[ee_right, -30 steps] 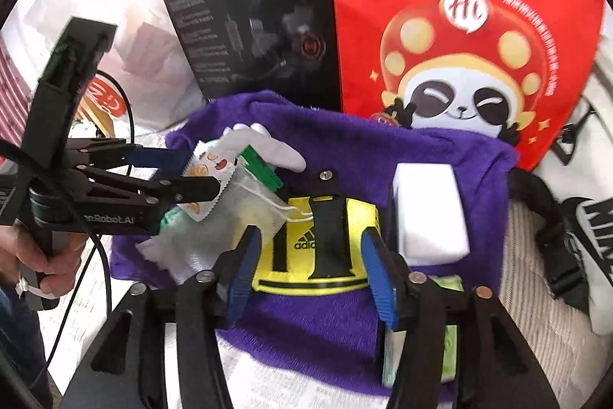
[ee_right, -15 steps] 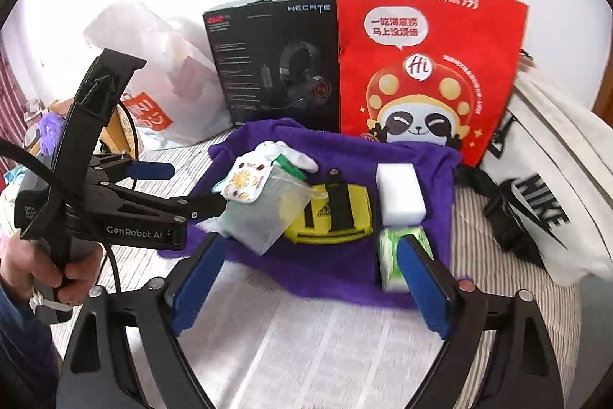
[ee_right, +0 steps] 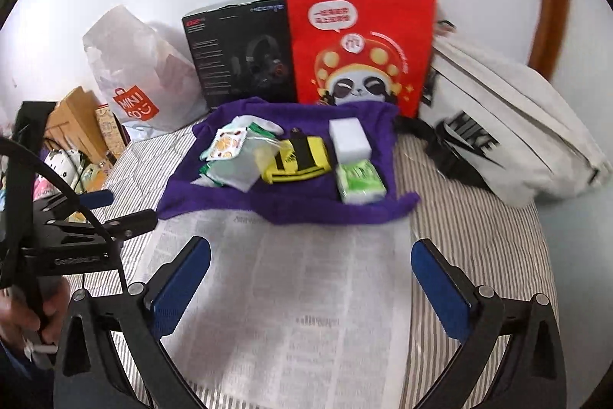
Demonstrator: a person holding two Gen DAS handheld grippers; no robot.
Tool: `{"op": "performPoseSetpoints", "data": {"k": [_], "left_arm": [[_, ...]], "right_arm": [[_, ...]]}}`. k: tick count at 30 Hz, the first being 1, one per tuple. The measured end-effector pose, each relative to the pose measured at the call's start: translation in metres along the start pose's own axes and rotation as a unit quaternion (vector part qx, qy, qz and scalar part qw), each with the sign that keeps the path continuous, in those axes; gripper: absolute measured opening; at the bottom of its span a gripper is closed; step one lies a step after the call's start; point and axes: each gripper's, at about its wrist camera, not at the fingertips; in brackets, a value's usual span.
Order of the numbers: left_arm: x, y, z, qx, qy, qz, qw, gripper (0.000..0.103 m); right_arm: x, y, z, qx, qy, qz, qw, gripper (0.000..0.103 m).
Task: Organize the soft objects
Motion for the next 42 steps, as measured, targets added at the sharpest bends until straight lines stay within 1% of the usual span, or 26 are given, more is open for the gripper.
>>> {"op": "performPoseSetpoints", "data": {"k": [7,11,15,28,35,42], "left_arm": [[-0.035,-0.007,-0.022,0.0,-0.017,0.02,0.9997,0.095],[-0.046,-0.006,-0.03,-0.009,-0.02,0.02,0.9996,0.095],[-0.056,-0.007,-0.033,-0.006,-0.026,0.031,0.9992,0.095],[-0.068,-0.014,-0.039,0.007,-0.027,0.038,0.9989,0.095],[-0.071,-0.016,-0.041,0.011,-0.028,0.04,0.9987,0.095],[-0.073,-0.016,-0.041,0.011,-0.027,0.044,0.9986,0.095]], "right_arm": [[-0.03,-0.007,-0.024,0.02,-0.006,-0.008,1.0,0.103],[-0.041,-0.007,-0.03,0.029,-0.01,-0.009,0.999,0.103],[-0.048,-0.005,-0.034,0.024,-0.011,-0.016,1.0,0.103],[-0.063,-0.004,-0.037,0.017,-0.018,-0.027,0.999,0.103],[-0.065,-0.003,-0.039,0.015,-0.017,-0.024,0.999,0.103],[-0.07,0.0,-0.039,0.014,-0.026,-0.022,0.999,0.103]]}}
Point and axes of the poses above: each gripper's, at about its wrist camera, not at the fingertips, and x roughly the way its jaws point, y to its left, z to its top, and after that the axes turned 2 degrees about x, right-handed
